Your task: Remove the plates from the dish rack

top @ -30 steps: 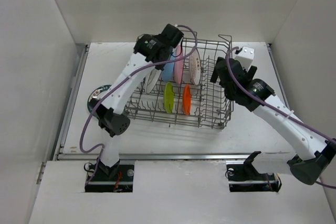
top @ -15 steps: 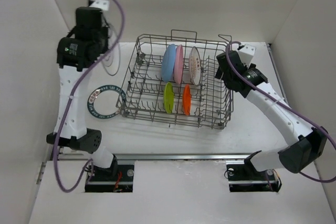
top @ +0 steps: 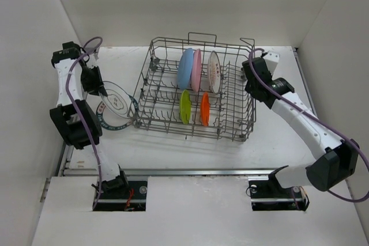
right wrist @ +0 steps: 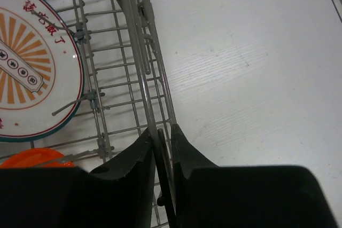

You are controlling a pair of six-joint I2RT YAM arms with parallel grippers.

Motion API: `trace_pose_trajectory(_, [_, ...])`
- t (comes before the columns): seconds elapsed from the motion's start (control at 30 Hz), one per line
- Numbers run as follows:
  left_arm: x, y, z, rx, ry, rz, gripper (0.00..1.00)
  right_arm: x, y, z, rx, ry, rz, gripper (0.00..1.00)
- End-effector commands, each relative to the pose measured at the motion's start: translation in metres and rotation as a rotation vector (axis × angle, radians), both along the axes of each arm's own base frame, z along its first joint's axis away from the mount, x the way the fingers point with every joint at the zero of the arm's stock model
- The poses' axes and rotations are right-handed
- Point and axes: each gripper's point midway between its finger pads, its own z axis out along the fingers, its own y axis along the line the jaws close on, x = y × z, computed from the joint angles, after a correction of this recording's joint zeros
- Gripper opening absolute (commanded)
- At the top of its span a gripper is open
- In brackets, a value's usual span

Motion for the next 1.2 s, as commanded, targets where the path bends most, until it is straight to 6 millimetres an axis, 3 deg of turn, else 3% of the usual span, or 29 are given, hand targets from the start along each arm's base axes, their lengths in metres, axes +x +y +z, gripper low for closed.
trace_pose_trajectory(0.0, [0.001, -0.012, 0.002, -0.078, -0.019, -0.044, 0.0, 0.024, -0.001, 0.02, 0.033, -0.125, -0.018, 0.17])
trace_pose_trajectory(0.2, [-0.012, 0.002, -0.047, -0.085, 0.161, -0.061, 0.0, 0.037, -0.018, 0.029, -0.142, -0.152, 0.043, 0.0])
trace_pose_trajectory(0.37, [-0.012, 0.024, -0.075, -0.085, 0.204, -0.02, 0.0, 0.05, -0.029, 0.035, -0.191, -0.188, 0.072, 0.0])
trace_pose_trajectory(0.43, [-0.016, 0.024, -0.087, -0.093, 0.247, -0.032, 0.14, 0.051, -0.033, 0.047, -0.215, -0.218, 0.089, 0.0])
trace_pose_trajectory(0.47, [-0.019, 0.024, -0.086, -0.095, 0.255, -0.042, 0.28, 0.055, -0.036, 0.048, -0.22, -0.232, 0.091, 0.0])
trace_pose_trajectory(0.6, [-0.028, 0.027, -0.105, -0.092, 0.321, -0.077, 0.43, 0.066, -0.037, 0.059, -0.264, -0.252, 0.152, 0.0])
trace_pose_trajectory(0.67, [-0.033, 0.028, -0.116, -0.099, 0.37, -0.092, 0.44, 0.071, -0.035, 0.06, -0.298, -0.239, 0.185, 0.0])
trace_pose_trajectory(0.7, [-0.037, 0.028, -0.118, -0.099, 0.395, -0.093, 0.44, 0.074, -0.039, 0.069, -0.303, -0.265, 0.176, 0.0])
trace_pose_trajectory(0.87, [-0.039, 0.028, -0.123, -0.103, 0.448, -0.142, 0.55, 0.091, -0.05, 0.068, -0.343, -0.252, 0.159, 0.0])
trace_pose_trajectory(0.97, [-0.038, 0.029, -0.125, -0.084, 0.457, -0.152, 0.56, 0.098, -0.053, 0.068, -0.361, -0.242, 0.166, 0.0])
trace_pose_trajectory(1.17, [-0.031, 0.025, -0.099, -0.08, 0.373, -0.137, 0.58, 0.098, -0.056, 0.077, -0.391, -0.248, 0.161, 0.0])
